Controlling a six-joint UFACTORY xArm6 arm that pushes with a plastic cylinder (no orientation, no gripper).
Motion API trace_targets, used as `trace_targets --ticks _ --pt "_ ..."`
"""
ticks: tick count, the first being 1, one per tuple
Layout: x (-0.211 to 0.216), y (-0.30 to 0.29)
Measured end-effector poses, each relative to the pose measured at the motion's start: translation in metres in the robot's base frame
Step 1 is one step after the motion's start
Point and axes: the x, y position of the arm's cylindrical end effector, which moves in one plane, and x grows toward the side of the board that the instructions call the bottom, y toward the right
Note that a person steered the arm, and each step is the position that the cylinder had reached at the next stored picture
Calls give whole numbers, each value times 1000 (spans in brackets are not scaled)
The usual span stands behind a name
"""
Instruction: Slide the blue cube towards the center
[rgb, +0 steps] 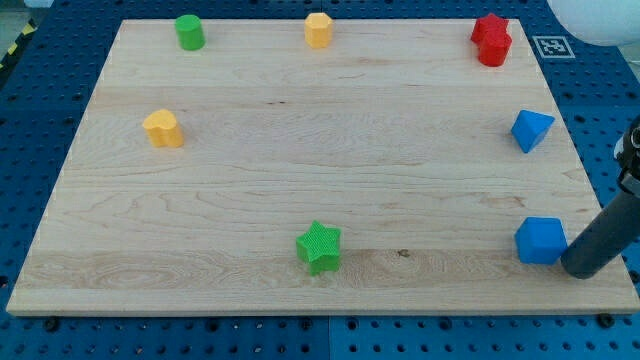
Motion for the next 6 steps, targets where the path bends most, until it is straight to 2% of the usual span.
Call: trace_targets --ticks 3,5,6 --pt "-20 -33" --pt "-43 -88" --pt "-67 -119"
